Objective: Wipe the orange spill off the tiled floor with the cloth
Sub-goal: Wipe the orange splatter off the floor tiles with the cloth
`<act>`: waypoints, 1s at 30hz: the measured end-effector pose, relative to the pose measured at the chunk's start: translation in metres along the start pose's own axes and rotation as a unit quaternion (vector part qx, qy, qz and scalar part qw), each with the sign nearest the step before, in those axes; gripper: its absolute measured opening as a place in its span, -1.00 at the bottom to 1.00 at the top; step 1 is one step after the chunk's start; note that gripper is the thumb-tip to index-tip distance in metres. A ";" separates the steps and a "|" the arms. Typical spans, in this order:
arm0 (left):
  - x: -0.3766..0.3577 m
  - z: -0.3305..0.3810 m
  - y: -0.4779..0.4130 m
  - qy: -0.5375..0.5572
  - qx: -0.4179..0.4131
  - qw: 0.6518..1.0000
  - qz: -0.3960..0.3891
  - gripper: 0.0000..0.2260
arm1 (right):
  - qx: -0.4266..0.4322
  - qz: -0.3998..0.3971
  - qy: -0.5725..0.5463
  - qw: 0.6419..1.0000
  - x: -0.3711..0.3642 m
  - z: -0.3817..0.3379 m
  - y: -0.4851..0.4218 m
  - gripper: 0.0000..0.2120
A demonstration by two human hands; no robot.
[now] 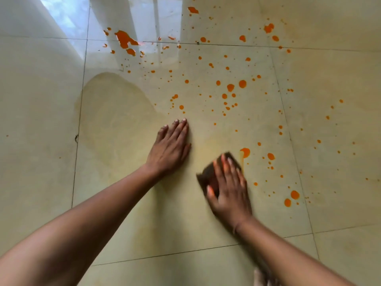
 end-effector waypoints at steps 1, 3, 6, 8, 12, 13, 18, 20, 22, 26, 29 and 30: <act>0.000 0.000 0.000 -0.004 -0.004 1.000 0.002 -0.46 | 0.028 -0.017 -0.002 0.999 0.004 0.006 0.019 -0.27; -0.001 0.000 -0.001 -0.005 -0.009 1.000 0.001 -0.45 | 0.034 -0.019 -0.011 0.999 0.004 0.030 0.009 -0.27; -0.003 -0.001 0.000 -0.006 -0.006 1.000 0.003 -0.44 | -0.118 0.022 0.023 0.992 0.006 0.055 -0.068 -0.31; -0.004 0.000 0.000 -0.005 -0.007 1.000 0.005 -0.44 | -0.167 0.041 0.031 0.985 0.005 0.059 -0.079 -0.32; 0.000 0.000 0.002 -0.003 -0.001 1.000 -0.001 -0.44 | -0.087 0.014 0.010 0.996 0.007 0.039 0.007 -0.28; 0.001 0.001 0.001 -0.003 -0.001 1.000 -0.002 -0.44 | -0.068 -0.003 0.006 0.998 0.009 0.046 0.010 -0.28; -0.003 -0.001 0.002 -0.003 -0.005 1.000 0.010 -0.44 | -0.217 0.055 0.031 0.974 0.010 0.069 -0.082 -0.28; -0.003 0.000 0.000 -0.001 -0.008 1.000 0.009 -0.44 | -0.152 0.054 0.018 0.987 0.003 0.049 -0.064 -0.29; 0.000 0.002 0.001 0.001 -0.003 1.000 0.003 -0.44 | -0.005 0.002 -0.001 1.000 0.003 0.026 -0.006 -0.27; -0.001 0.001 0.002 0.003 -0.004 1.000 0.007 -0.44 | 0.036 -0.019 -0.016 0.999 0.010 0.062 -0.024 -0.28; -0.006 -0.001 0.002 0.000 -0.006 1.000 0.016 -0.45 | -0.151 0.035 0.016 0.988 0.006 0.063 -0.124 -0.33; -0.006 0.000 0.002 0.001 -0.006 1.000 0.019 -0.45 | -0.146 0.035 0.018 0.989 0.000 0.049 -0.134 -0.32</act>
Point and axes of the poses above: each hand's wrist, its own y-axis away from the middle knuckle, its own x-axis out of the back of the hand, z = x × y, the point moved 4 cm from there along -y, towards the middle knuckle, and after that the axes turned 14 degrees about z, right-handed, at the moved point
